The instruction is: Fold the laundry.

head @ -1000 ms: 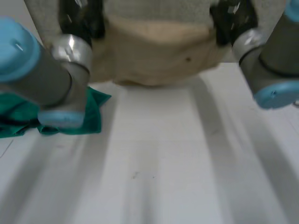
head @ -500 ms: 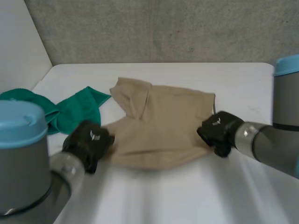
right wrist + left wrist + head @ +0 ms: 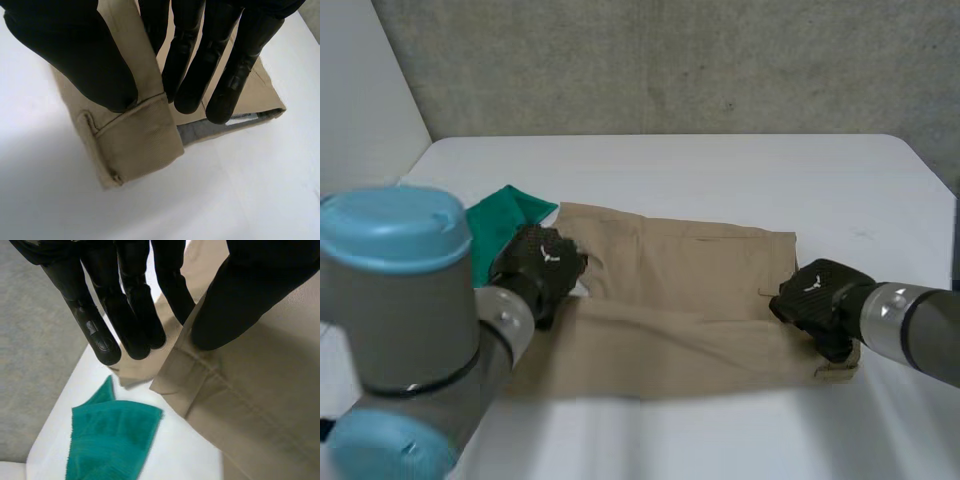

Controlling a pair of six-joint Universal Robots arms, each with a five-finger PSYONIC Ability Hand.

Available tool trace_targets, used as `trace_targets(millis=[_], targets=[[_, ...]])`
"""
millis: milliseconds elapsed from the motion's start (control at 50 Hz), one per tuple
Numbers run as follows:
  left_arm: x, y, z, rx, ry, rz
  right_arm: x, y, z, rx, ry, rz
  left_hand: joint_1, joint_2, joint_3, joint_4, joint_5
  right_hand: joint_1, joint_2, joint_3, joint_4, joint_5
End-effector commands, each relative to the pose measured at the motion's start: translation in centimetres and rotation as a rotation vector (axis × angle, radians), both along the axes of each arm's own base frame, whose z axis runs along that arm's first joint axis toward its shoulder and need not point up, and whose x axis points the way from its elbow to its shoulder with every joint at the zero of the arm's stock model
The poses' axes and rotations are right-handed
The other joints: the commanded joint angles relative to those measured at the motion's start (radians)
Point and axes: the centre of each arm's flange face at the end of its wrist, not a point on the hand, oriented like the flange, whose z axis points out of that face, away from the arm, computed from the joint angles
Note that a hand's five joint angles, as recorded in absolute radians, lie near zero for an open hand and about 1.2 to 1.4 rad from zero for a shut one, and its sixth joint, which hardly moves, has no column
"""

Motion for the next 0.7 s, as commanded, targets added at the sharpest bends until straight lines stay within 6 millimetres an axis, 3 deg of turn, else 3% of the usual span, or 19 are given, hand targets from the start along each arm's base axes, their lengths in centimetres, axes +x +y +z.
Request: trace_targets(millis=[20,120,240,320,480,640,700], targets=[[-0.7,-0.3,-1.1,0.004,-0.002,-0.01,0.0,0.3,-2.0,0.065,0.01,-0.007,-0.606,-0.631,-0.644,-0.647,-0.64,0.409,0.223,0.214,0.205,0.221],[-1.1,-1.4,1.8,-0.094,0.079,-0.001,-0.3,1.7,-2.7,0.104,0.027,0.008,-0.709,-0.734,-0.747,-0.75,-0.743,0.409,0.223,0.214,0.205,0.221],[-1.8,-4.0,3.1,-0.188,0.153,-0.005,-1.3,4.1,-2.3,0.086,0.067,0.058,-0.712,-0.737,-0.75,-0.753,-0.746,0.409,0.223,0.214,0.205,0.221],[-2.9,-7.0,0.6,-0.166,0.18,-0.101,-1.7,5.4,-2.4,0.074,0.079,0.085,-0.668,-0.693,-0.706,-0.709,-0.702,0.409,0.223,0.214,0.205,0.221],[-4.3,-9.8,-3.2,-0.089,0.198,-0.261,-2.1,7.0,-2.6,0.051,0.071,0.093,-0.554,-0.579,-0.592,-0.595,-0.588,0.409,0.223,0.214,0.205,0.221],[-4.4,-11.9,-6.0,-0.051,0.19,-0.266,-2.2,8.1,-2.9,0.011,0.035,0.113,-0.527,-0.552,-0.566,-0.568,-0.562,0.409,0.223,0.214,0.205,0.221],[-4.6,-12.5,-6.9,-0.047,0.188,-0.264,-2.5,8.2,-3.2,0.015,0.031,0.1,-0.41,-0.435,-0.448,-0.451,-0.444,0.409,0.223,0.214,0.205,0.221]])
